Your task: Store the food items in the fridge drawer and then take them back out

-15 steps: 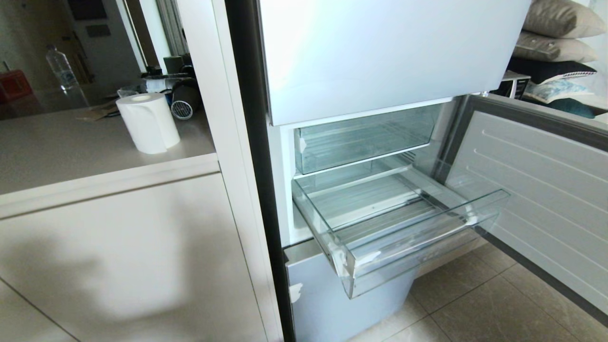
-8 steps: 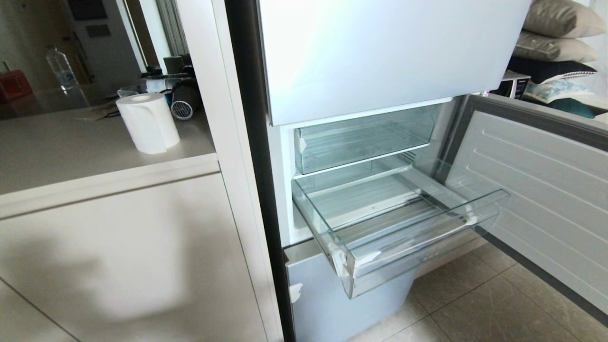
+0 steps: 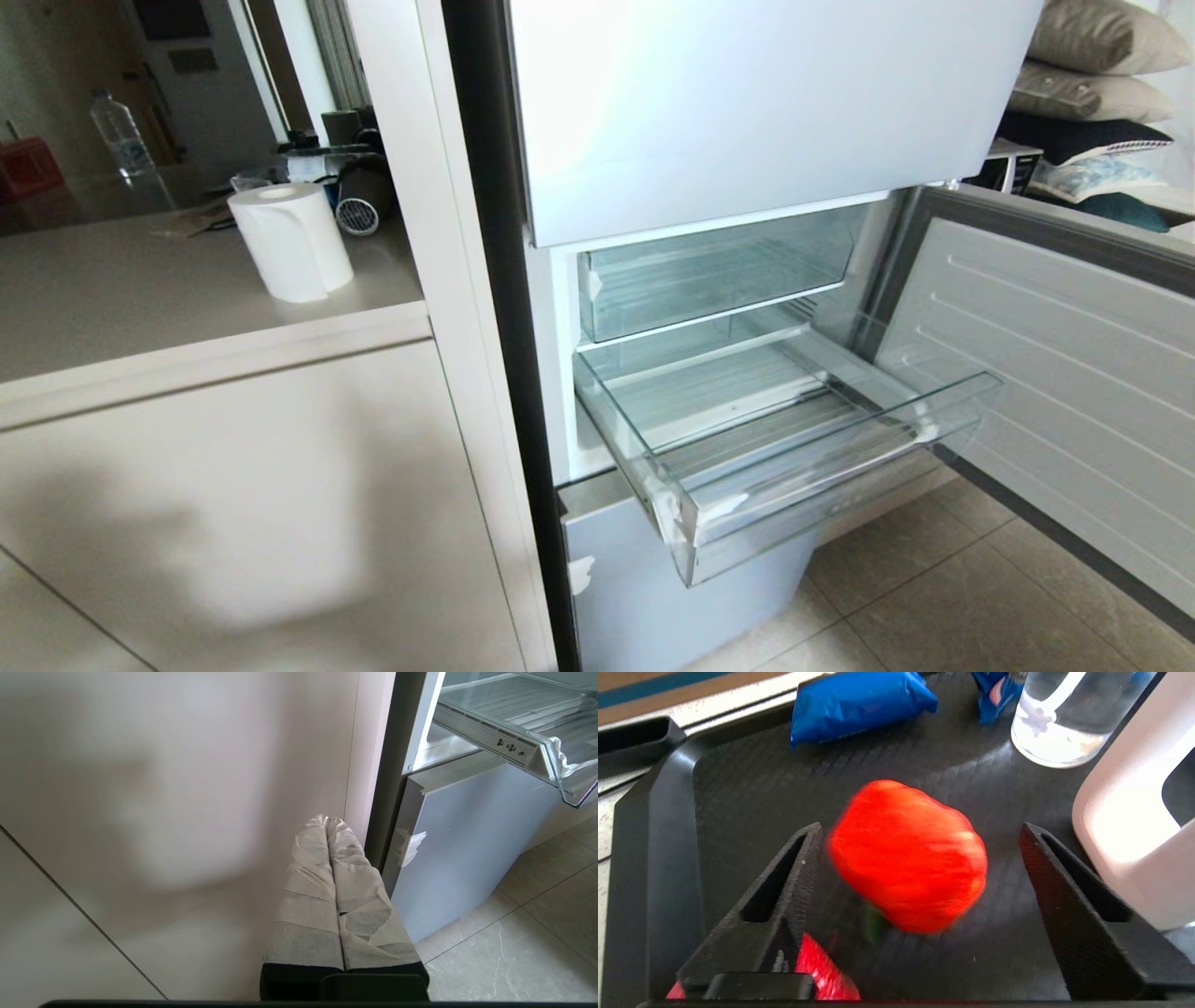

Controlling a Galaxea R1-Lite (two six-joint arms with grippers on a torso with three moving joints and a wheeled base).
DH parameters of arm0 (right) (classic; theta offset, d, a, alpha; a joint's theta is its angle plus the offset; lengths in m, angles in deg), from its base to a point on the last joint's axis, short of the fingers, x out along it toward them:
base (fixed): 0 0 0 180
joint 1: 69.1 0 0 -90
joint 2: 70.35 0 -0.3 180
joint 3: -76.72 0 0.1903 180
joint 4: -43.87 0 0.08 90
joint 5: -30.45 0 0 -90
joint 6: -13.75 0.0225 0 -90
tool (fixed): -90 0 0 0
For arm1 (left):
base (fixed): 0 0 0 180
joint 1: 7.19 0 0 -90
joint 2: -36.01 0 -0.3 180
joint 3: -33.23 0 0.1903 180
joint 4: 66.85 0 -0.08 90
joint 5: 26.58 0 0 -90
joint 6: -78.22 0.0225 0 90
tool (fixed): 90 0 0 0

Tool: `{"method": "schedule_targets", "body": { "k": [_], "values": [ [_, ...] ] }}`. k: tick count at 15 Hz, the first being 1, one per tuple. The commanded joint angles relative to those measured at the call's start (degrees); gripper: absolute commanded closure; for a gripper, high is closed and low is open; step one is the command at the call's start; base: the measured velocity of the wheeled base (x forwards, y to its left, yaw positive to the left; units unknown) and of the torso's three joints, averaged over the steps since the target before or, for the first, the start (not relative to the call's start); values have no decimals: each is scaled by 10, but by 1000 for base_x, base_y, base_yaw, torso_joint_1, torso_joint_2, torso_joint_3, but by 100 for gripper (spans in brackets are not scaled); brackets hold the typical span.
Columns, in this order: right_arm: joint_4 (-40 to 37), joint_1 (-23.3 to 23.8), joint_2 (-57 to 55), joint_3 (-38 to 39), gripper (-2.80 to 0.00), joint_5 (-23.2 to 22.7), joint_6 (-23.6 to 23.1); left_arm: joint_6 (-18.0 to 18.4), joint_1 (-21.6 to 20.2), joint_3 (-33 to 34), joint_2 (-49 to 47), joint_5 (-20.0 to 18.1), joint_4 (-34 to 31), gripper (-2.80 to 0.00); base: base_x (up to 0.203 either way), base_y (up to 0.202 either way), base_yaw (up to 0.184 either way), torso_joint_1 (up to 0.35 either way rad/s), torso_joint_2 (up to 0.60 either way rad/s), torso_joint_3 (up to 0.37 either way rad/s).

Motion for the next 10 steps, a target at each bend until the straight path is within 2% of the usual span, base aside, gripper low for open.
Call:
{"method": "schedule_targets", "body": {
  "k": [1,3,5,6,10],
  "values": [
    [-7,4,15,-1,-280,-6,1,0,0,0,-1,0,0,0,0,0,0,0,0,0],
    [-13,4,31,2,-280,-13,2,0,-1,0,-1,0,0,0,0,0,0,0,0,0],
    [-30,2,104,8,-280,-22,11,0,0,0,-1,0,0,0,0,0,0,0,0,0],
    [-39,-2,146,10,0,-24,20,0,-1,0,-1,0,0,0,0,0,0,0,0,0],
    [-75,-26,339,15,0,-27,85,0,-1,0,-1,0,0,0,0,0,0,0,0,0]
  ]
}}
